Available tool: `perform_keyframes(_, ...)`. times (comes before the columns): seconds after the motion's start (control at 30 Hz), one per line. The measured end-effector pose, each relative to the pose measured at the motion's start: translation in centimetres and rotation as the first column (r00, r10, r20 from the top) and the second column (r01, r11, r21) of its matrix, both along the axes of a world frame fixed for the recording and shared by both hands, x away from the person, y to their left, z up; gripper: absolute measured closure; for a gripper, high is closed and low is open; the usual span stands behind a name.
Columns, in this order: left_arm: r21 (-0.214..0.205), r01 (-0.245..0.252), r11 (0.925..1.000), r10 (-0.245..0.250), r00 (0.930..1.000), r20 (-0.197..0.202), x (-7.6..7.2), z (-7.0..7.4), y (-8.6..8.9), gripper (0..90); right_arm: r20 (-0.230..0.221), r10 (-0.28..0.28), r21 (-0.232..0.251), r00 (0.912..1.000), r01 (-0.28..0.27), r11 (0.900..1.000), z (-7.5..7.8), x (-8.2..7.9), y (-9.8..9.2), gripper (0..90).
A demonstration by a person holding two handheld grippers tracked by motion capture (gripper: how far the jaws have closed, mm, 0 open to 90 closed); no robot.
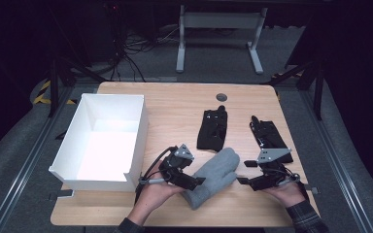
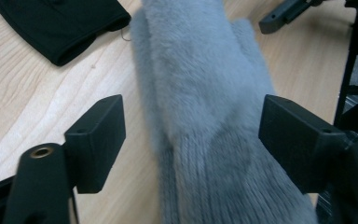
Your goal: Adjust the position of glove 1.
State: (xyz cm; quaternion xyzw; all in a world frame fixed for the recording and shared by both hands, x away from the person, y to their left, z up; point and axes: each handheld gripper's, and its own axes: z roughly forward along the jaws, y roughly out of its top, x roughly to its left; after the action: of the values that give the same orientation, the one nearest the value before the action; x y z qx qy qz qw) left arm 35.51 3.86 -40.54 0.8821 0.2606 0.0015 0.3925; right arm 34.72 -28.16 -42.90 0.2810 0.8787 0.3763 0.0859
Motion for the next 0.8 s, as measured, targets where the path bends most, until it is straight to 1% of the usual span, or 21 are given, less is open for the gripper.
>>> perform_keyframes(0.03, -0.001, 0.003, 1.0000, -0.003, 1.0000, 0.002, 0.5, 0.1, -0.3, 19.7, -0.005, -0.021, -0.009, 0.9998, 0.021, 0.9997, -0.4, -0.2, -0.1, 26.5)
perform_keyframes(0.07, -0.001, 0.003, 1.0000, -0.003, 1.0000, 0.002, 0.5, 0.1, -0.3, 19.1, -0.005, -0.021, -0.009, 0.9998, 0.021, 0.9997, -0.4, -0.2, -0.1, 26.5)
perform_keyframes(0.1, 0.004, 0.009, 1.0000, -0.009, 0.9999, 0.006, 0.9, 0.1, -0.8, 18.4, -0.009, -0.030, -0.012, 0.9995, 0.030, 0.9995, -0.7, -0.3, -0.4, 26.5)
perform_keyframes(0.13, 0.004, 0.009, 1.0000, -0.009, 0.9999, 0.006, 0.9, 0.1, -0.8, 17.9, -0.009, -0.030, -0.012, 0.9995, 0.030, 0.9995, -0.7, -0.3, -0.4, 26.5)
perform_keyframes(0.2, 0.018, 0.010, 0.9998, -0.011, 0.9999, 0.011, 1.4, 0.1, -1.6, 17.2, -0.016, -0.036, -0.019, 0.9992, 0.036, 0.9992, -1.0, -0.4, -0.6, 26.5)
perform_keyframes(0.3, 0.028, 0.018, 0.9995, -0.018, 0.9996, 0.019, 1.7, -0.2, -2.5, 16.8, -0.015, -0.044, -0.024, 0.9989, 0.044, 0.9988, -1.3, -0.6, -1.0, 26.5)
perform_keyframes(0.47, 0.044, 0.021, 0.9988, -0.021, 0.9997, 0.012, 2.2, -0.7, -3.5, 16.1, -0.021, -0.055, -0.025, 0.9983, 0.054, 0.9982, -1.4, -0.7, -1.3, 26.5)
perform_keyframes(0.57, 0.048, 0.022, 0.9986, -0.022, 0.9997, 0.011, 2.4, -0.9, -3.7, 15.4, -0.023, -0.060, -0.026, 0.9980, 0.059, 0.9979, -1.5, -0.7, -1.4, 26.4)
perform_keyframes(0.7, 0.032, 0.026, 0.9991, -0.026, 0.9997, -0.003, 2.8, -1.1, -3.7, 14.8, -0.023, -0.064, -0.021, 0.9977, 0.064, 0.9977, -1.4, -0.6, -1.5, 26.1)
perform_keyframes(0.8, 0.051, 0.038, 0.9980, -0.037, 0.9992, -0.018, 3.0, -1.6, -4.0, 13.8, -0.032, -0.068, -0.024, 0.9972, 0.067, 0.9975, -1.6, -0.5, -1.4, 25.0)
